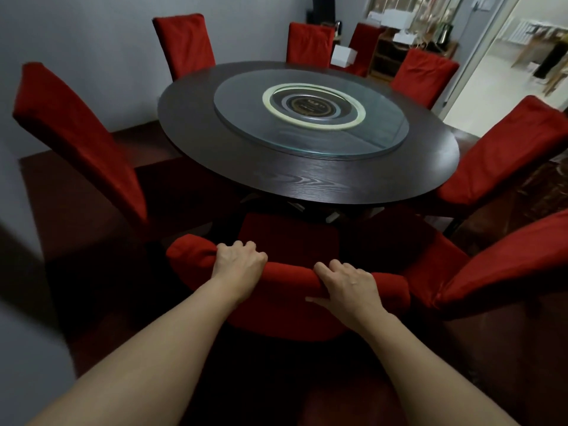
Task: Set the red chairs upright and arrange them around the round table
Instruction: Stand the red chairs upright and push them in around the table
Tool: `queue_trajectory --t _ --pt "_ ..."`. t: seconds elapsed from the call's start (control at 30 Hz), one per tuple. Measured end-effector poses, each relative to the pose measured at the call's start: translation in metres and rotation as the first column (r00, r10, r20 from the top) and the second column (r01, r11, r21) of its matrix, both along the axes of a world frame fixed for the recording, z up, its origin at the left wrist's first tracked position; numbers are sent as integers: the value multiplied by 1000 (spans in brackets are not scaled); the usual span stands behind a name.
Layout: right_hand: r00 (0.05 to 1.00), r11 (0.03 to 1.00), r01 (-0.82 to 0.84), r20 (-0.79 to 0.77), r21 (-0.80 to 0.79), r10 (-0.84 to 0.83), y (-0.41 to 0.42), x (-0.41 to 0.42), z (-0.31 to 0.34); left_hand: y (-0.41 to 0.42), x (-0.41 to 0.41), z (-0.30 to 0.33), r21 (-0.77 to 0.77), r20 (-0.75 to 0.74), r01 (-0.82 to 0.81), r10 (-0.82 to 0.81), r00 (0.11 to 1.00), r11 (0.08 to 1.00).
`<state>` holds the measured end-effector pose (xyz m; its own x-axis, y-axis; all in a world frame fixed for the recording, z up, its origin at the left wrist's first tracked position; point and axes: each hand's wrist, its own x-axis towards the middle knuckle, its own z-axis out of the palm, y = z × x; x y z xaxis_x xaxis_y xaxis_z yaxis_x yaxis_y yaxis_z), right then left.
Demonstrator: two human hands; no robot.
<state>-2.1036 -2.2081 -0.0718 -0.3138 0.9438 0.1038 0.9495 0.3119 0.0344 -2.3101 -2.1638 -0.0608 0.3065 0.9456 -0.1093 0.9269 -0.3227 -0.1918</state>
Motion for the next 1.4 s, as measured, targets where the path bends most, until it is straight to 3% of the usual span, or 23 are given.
queue_trajectory --t 0.47,0.73,1.0,1.4 --pt "999 999 -7 -31 46 8 4 1 -10 4 -2 -3 12 19 -8 8 1000 1000" --pt "992 987 -124 21 -102 126 14 13 4 -2 1 -8 66 65 -39 34 997 997" --pt "998 987 -43 39 -153 50 8 8 7 -10 2 -13 134 81 -49 39 996 990" --pt "1000 988 -1 23 -154 5 -11 10 13 -34 3 4 -1 84 -33 33 996 999"
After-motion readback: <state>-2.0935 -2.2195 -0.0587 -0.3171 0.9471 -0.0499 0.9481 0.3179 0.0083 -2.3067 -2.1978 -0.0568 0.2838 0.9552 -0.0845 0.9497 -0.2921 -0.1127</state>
